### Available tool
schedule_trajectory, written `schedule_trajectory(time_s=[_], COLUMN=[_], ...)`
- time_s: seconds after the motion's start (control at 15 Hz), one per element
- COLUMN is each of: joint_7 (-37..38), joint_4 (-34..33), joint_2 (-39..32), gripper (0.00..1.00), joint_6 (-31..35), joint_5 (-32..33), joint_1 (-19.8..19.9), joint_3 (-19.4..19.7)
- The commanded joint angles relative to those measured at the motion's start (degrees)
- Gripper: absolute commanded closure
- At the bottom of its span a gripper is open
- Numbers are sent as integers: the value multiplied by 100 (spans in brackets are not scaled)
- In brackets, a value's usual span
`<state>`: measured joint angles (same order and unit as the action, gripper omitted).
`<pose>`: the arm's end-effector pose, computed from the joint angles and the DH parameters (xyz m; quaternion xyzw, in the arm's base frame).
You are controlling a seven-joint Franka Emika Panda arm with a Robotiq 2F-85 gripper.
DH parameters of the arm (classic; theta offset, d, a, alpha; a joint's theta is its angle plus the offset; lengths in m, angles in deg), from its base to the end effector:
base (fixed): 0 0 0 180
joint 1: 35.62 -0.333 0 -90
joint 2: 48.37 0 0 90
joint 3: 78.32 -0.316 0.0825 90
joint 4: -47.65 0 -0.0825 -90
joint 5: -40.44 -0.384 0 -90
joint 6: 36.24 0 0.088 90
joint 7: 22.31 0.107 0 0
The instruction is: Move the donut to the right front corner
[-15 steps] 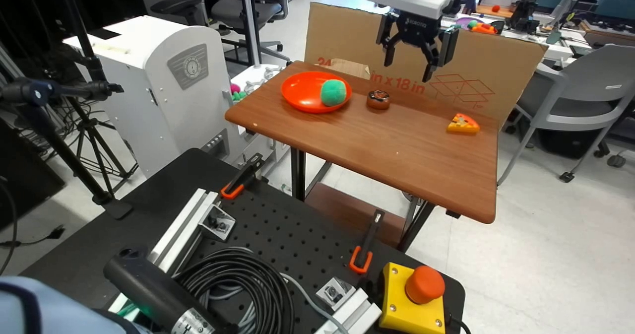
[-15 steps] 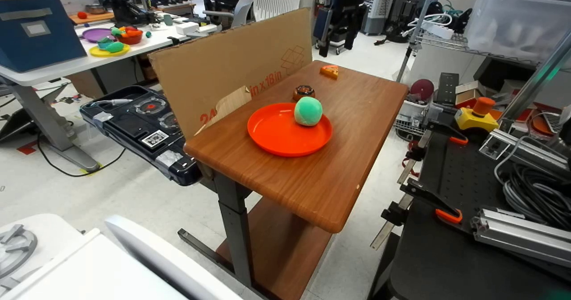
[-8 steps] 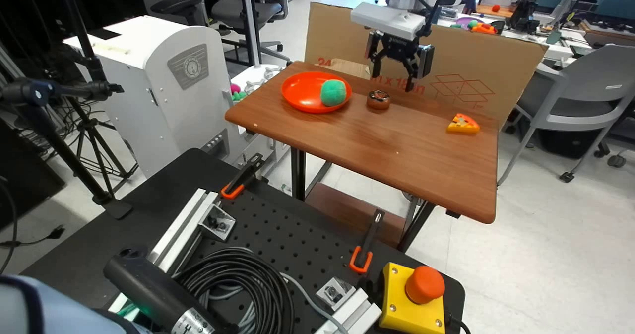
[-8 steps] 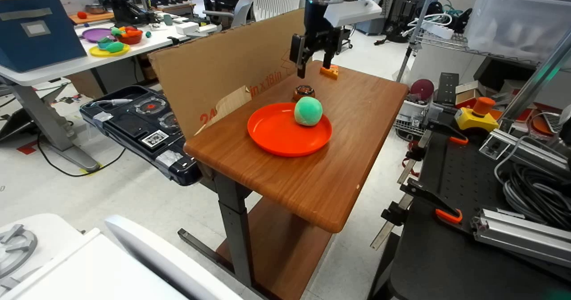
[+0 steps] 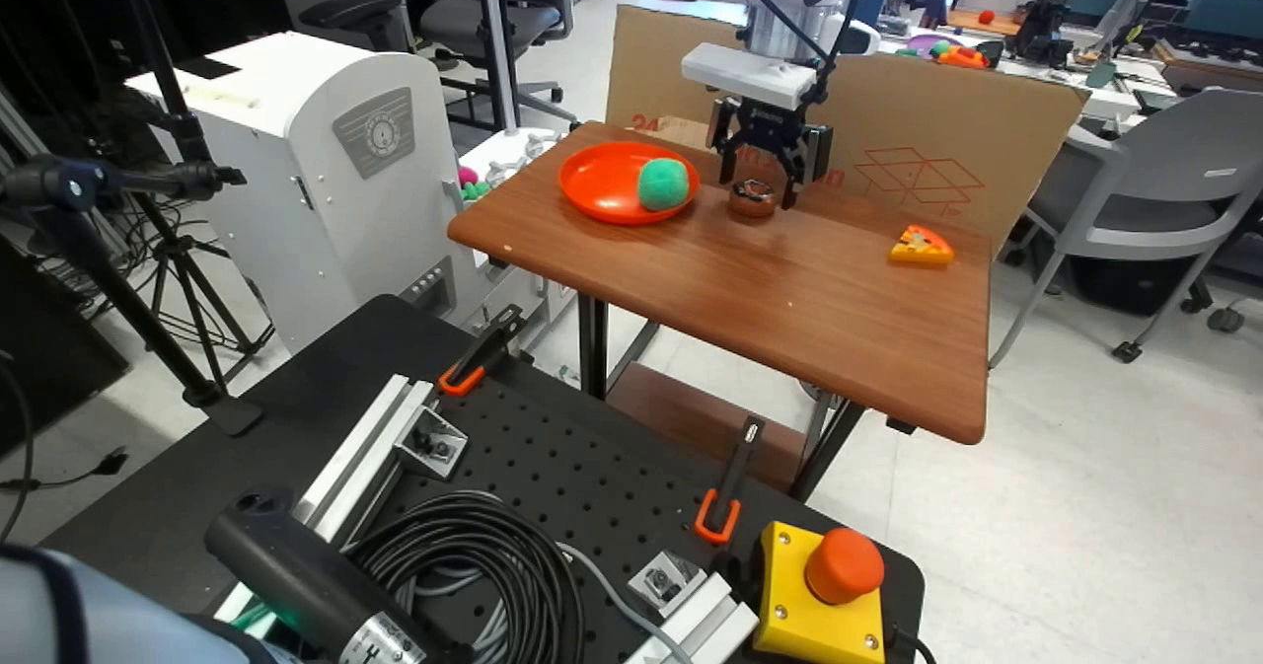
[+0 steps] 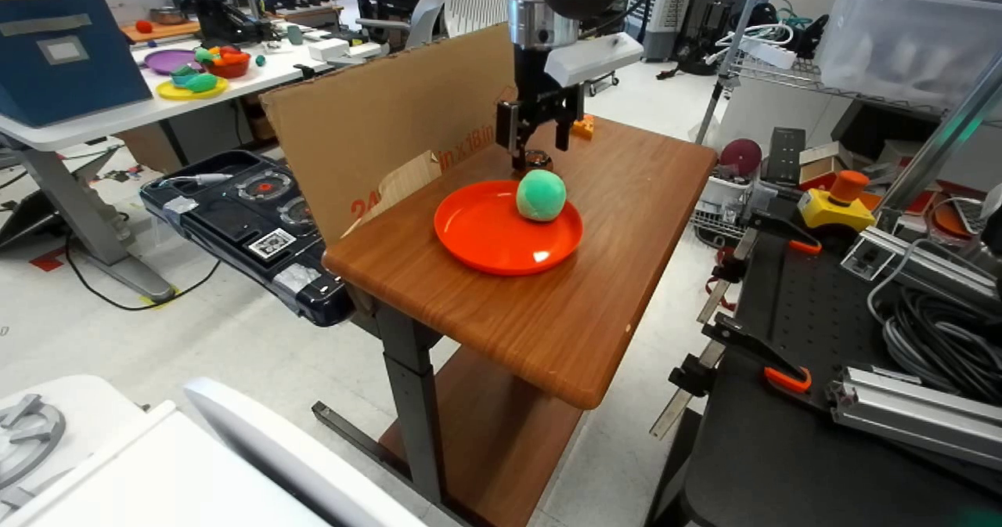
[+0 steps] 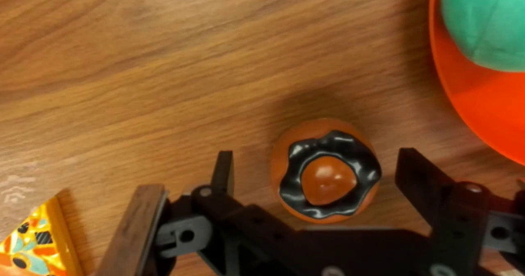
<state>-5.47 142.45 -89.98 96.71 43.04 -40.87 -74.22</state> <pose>0.6774 0.0178 0.1822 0.9924 -0.1123 -0.0229 0.0443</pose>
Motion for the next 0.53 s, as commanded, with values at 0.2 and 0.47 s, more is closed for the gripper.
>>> schedule_trajectory(time_s=[0.2, 0.47], joint_7=[109, -109], joint_4=[-889, -660], joint_2=[-531, -173], gripper=[42, 58], joint_6=[-759, -1205], joint_5=[-50, -78], joint_1=[-15, 54], joint_3=[20, -50])
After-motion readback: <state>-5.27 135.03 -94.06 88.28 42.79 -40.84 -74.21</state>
